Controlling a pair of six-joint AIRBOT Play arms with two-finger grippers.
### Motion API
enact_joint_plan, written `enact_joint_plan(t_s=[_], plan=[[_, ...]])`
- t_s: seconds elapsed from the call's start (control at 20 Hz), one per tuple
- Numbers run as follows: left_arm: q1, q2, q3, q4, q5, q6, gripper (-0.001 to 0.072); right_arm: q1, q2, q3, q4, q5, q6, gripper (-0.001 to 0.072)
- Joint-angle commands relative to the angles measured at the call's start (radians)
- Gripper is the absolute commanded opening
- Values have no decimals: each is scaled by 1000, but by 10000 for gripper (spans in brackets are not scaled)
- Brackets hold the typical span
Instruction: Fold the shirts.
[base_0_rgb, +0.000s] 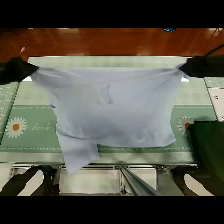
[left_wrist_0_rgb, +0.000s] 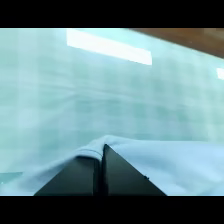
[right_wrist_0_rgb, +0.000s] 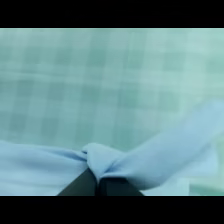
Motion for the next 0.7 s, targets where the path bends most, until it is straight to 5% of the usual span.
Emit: enact_joint_plan(t_s=[0.0, 0.35, 0.4, 0.45, 0.5, 0.65], plan=[[-69, -271, -38, -8, 246, 6, 16, 0, -299, 25, 89, -192, -37, 21], [-116, -688, 257, -76, 246, 5, 17, -7, -755, 413, 238, -193, 29, 29], [-116, -706, 296, -76, 226, 6, 26, -16, -779, 451, 279, -187, 29, 171], [-114, -717, 328, -76, 198, 5, 151, -26, -790, 478, 306, -181, 28, 381], [-111, -720, 357, -75, 161, 5, 479, -42, -790, 498, 323, -168, 29, 404], [-45, -718, 465, -15, -69, 4, 510, -134, -756, 576, 332, 0, 23, 404]])
